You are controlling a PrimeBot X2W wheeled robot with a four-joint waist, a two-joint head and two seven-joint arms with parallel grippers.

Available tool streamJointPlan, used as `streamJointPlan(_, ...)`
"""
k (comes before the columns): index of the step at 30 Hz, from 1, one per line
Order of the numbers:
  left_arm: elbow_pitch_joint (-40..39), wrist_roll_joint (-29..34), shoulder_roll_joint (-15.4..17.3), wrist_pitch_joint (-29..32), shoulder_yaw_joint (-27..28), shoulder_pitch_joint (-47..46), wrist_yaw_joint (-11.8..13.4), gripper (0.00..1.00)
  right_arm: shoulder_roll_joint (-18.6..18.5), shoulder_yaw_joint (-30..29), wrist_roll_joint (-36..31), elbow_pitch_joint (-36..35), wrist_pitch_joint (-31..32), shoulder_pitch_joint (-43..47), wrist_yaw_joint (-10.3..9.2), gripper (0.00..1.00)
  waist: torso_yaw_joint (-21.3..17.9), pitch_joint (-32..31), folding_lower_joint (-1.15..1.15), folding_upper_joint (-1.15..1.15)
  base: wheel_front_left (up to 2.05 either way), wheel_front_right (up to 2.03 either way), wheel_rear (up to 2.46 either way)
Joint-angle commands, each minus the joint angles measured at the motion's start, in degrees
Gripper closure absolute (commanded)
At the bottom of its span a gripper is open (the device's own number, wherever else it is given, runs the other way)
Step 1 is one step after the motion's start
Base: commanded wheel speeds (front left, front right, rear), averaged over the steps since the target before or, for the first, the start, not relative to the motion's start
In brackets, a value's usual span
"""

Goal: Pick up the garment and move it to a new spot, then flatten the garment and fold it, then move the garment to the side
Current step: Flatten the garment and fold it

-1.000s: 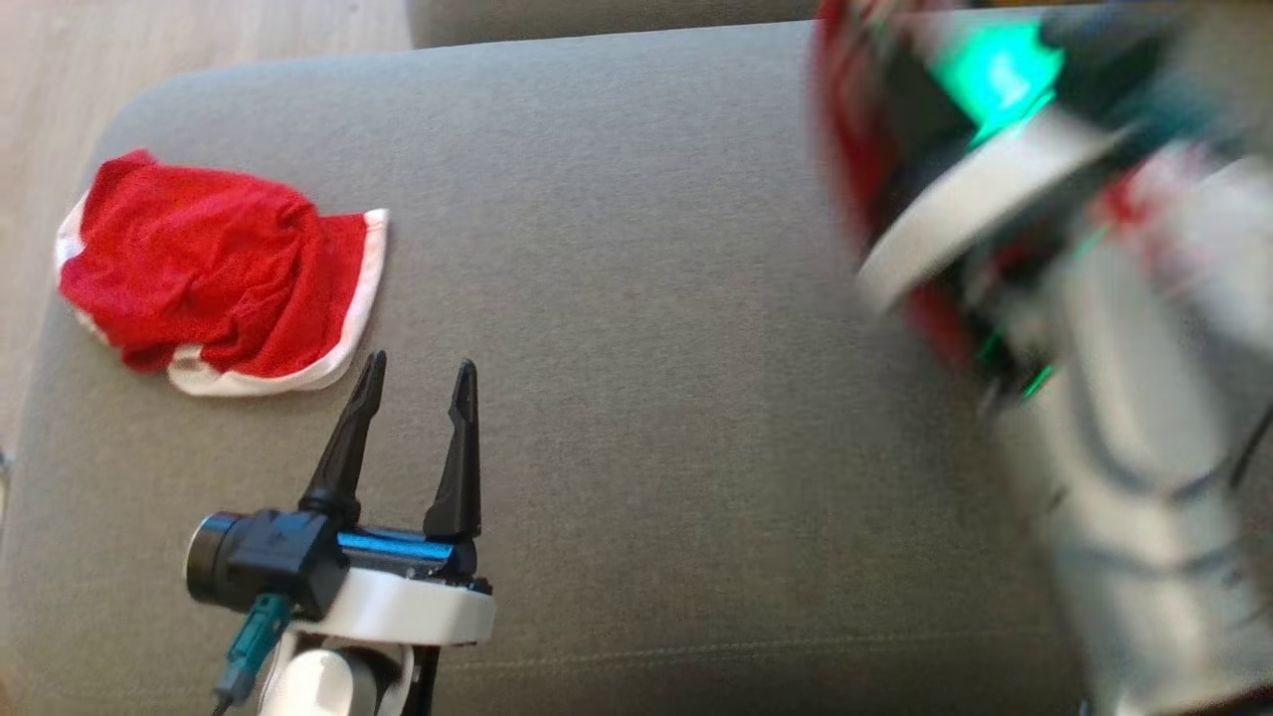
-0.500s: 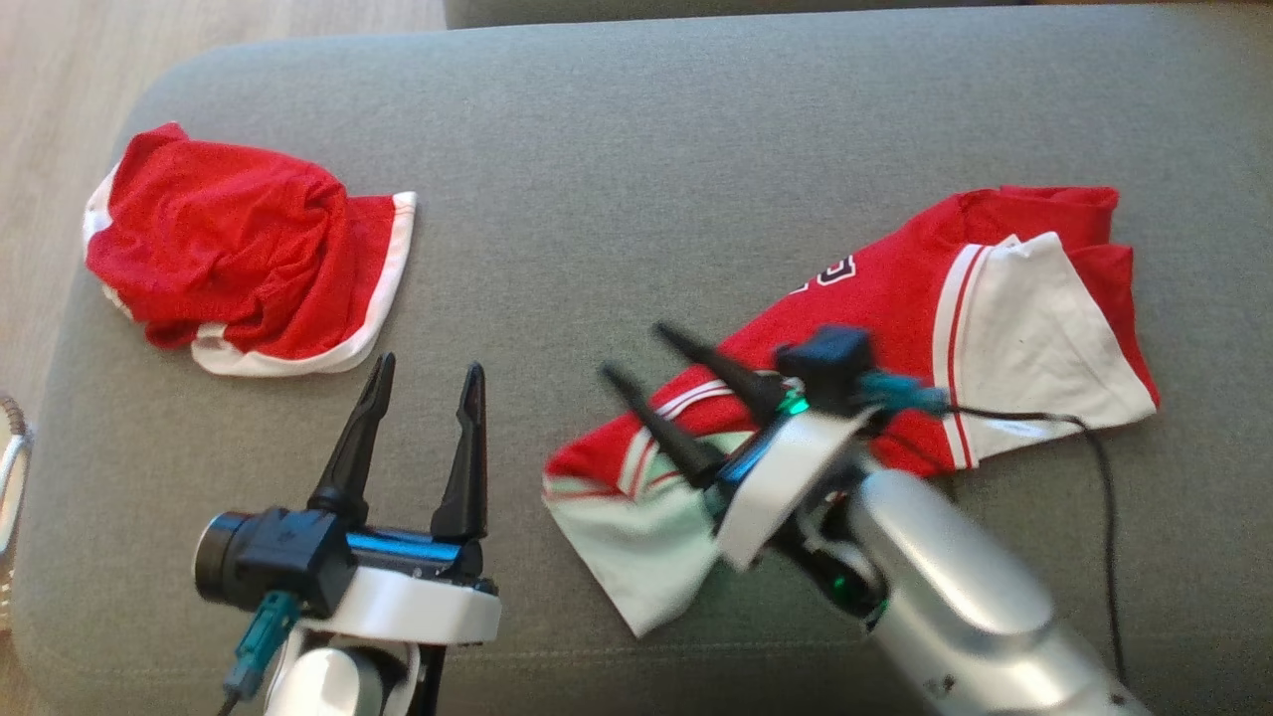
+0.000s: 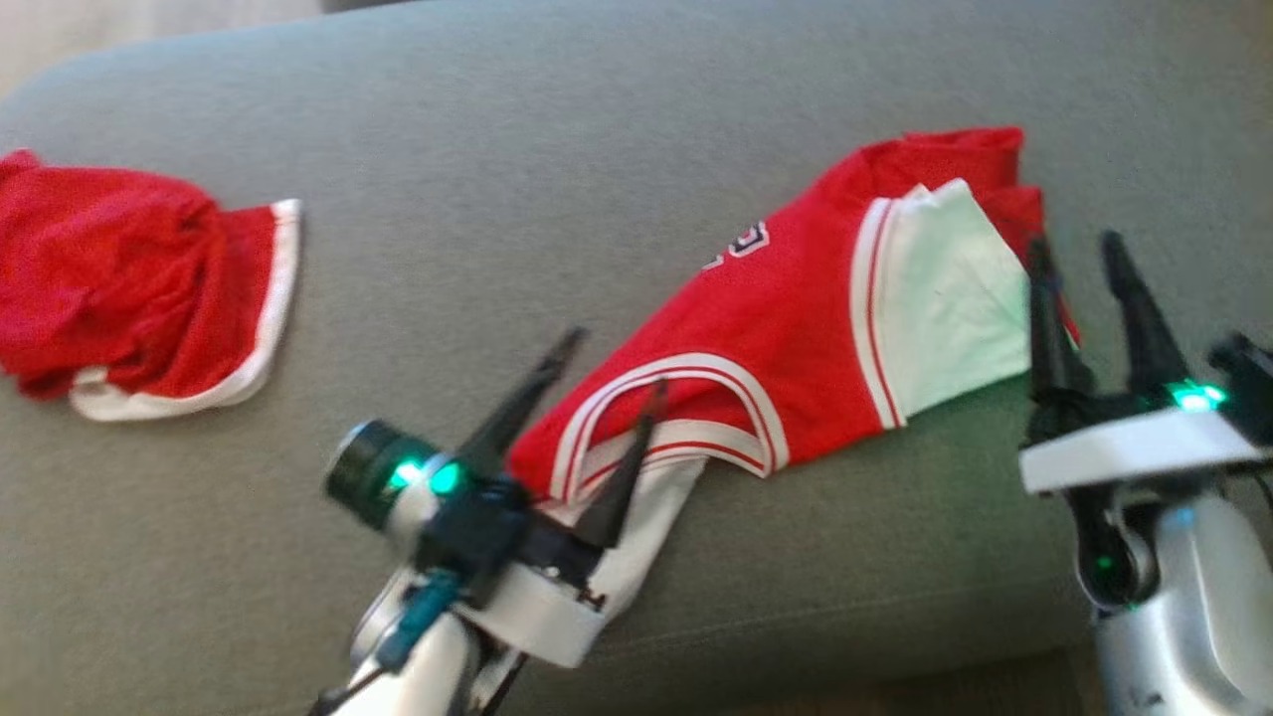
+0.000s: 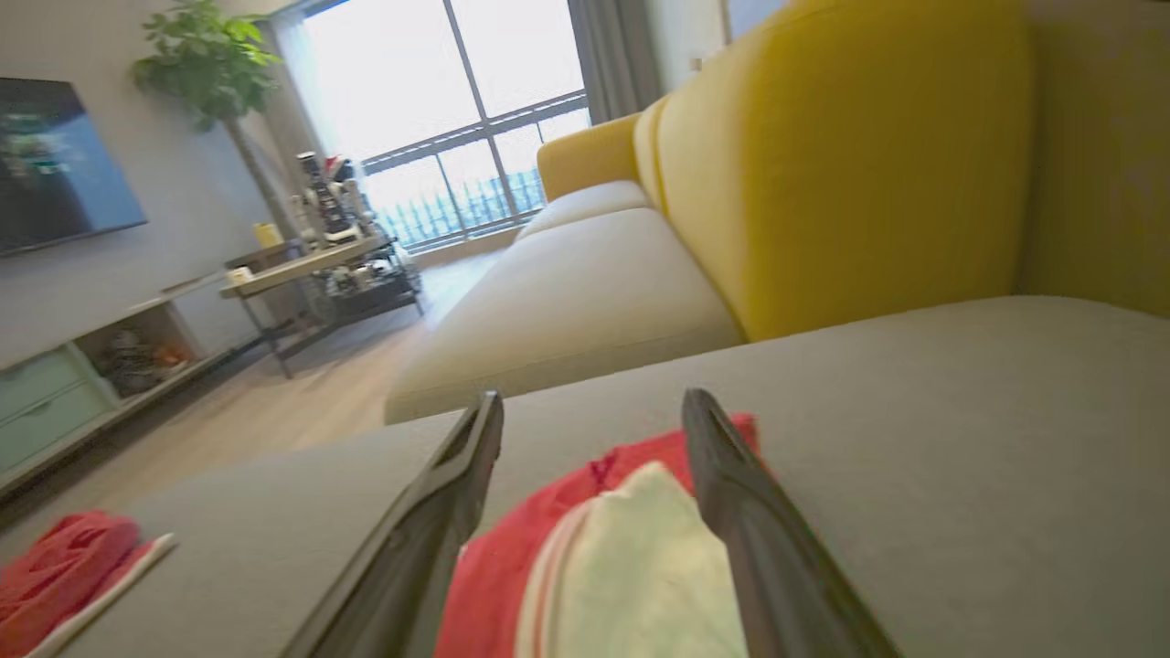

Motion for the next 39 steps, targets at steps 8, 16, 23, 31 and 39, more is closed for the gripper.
streamJointPlan(8,8.5,2.9,3.2,-0.3,-11.3,-10.6,-1.7,0.0,0.7,0.1,3.7,-3.1,-1.9,2.5,-0.01,0.0,-8.8,5.4,0.0,0.0,0.0,0.0,0.0)
streamJointPlan(16,25.1,4.9,3.4,1.5,-22.2,-21.5,-1.8,0.0,0.7,0.5,7.4,-4.1,-2.2,1.8,-0.01,0.0,-14.5,8.7,0.0,0.0,0.0,0.0,0.0)
streamJointPlan(23,33.1,7.1,1.2,0.9,-22.7,-26.9,1.6,0.0,0.7,2.5,9.7,-4.7,-2.2,1.8,-0.01,0.0,-17.4,10.2,0.0,0.0,0.0,0.0,0.0)
streamJointPlan(31,38.5,6.9,0.4,0.0,-22.4,-28.9,5.2,0.25,0.7,3.5,11.1,-4.9,-2.2,1.7,-0.01,0.0,-18.9,10.4,0.0,0.0,0.0,0.0,0.0)
streamJointPlan(39,33.4,1.3,0.6,-0.3,-20.4,-28.4,5.7,1.0,0.7,4.6,11.1,-5.5,-2.2,2.2,-0.01,0.0,-17.7,9.3,0.0,0.0,0.0,0.0,0.0)
